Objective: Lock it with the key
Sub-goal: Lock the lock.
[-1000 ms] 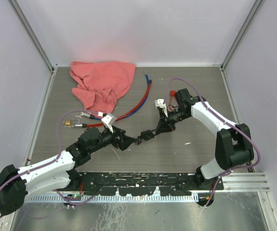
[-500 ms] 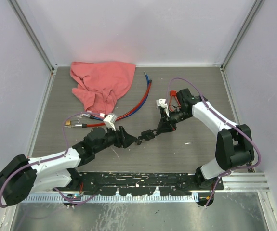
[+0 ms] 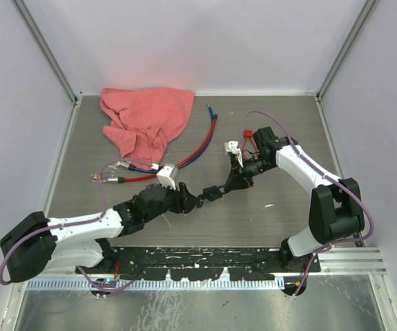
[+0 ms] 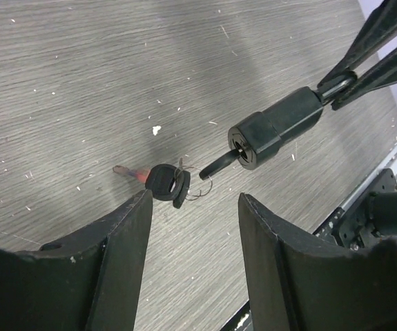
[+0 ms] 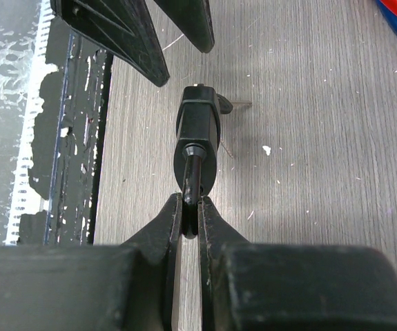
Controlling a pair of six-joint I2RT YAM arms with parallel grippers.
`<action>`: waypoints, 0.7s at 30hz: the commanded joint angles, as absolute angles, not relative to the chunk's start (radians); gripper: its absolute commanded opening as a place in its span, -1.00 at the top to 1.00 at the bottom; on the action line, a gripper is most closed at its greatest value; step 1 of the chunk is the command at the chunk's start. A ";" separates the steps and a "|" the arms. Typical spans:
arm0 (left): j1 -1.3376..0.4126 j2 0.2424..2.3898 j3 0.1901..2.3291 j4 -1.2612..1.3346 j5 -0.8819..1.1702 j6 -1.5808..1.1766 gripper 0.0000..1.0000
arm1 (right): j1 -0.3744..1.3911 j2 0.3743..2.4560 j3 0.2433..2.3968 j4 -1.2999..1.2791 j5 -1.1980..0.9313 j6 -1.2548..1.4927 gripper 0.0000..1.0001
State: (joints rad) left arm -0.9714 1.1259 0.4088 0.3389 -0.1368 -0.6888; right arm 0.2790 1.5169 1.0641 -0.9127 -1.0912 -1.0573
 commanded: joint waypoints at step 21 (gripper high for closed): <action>-1.117 1.430 0.510 0.563 -0.458 -0.542 0.22 | 0.272 1.491 1.117 -0.914 -1.206 -1.067 0.98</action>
State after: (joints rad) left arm -1.1130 1.4220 0.4747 0.4583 -0.3679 -0.5922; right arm 0.2790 1.5169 1.0641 -0.9134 -1.0988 -1.0603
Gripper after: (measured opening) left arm 0.396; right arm 0.138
